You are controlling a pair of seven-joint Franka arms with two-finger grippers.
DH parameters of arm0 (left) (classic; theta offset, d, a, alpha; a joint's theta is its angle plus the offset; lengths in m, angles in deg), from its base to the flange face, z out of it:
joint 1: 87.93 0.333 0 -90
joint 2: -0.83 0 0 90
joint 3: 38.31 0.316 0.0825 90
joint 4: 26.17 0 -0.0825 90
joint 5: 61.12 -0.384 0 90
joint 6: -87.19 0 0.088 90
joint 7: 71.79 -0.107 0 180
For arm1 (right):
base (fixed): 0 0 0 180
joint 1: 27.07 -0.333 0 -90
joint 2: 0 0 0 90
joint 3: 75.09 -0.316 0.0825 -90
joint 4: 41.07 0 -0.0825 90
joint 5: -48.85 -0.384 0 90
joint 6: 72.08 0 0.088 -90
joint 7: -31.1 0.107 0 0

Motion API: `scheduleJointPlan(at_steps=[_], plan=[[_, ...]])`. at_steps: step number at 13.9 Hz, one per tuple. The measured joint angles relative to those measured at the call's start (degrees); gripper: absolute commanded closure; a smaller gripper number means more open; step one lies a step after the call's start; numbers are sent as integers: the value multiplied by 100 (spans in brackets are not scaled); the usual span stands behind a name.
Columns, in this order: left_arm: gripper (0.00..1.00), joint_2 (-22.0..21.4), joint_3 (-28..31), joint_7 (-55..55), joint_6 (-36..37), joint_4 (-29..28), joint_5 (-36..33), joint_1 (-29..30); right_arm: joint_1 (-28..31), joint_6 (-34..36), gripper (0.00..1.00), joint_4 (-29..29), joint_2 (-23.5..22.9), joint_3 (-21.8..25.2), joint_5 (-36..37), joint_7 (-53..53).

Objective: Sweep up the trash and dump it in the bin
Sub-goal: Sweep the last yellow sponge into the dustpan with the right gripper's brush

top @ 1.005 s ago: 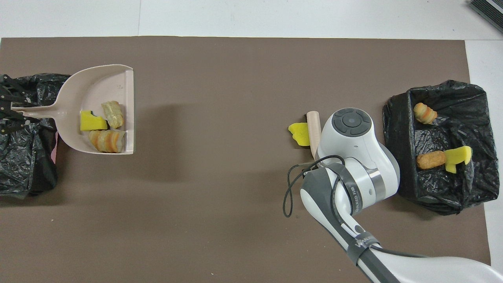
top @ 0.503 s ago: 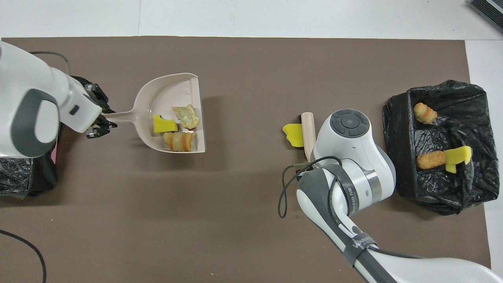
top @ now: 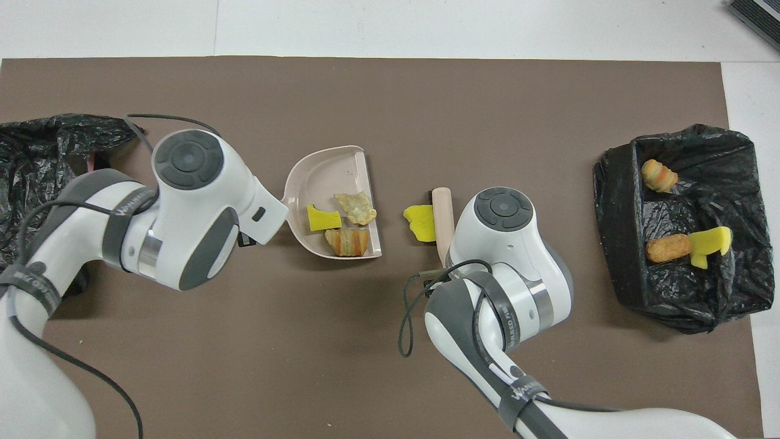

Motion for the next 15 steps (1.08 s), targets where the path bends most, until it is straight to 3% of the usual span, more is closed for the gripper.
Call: scheduleJointPlan(at_steps=[8, 15], plan=[[100, -167, 63, 179, -738, -659, -271, -251, -735, -74, 100, 112, 15, -9, -810, 356], [100, -246, 72, 173, -880, -788, -275, -247, -954, -108, 100, 953, -160, 23, -1058, 1214]])
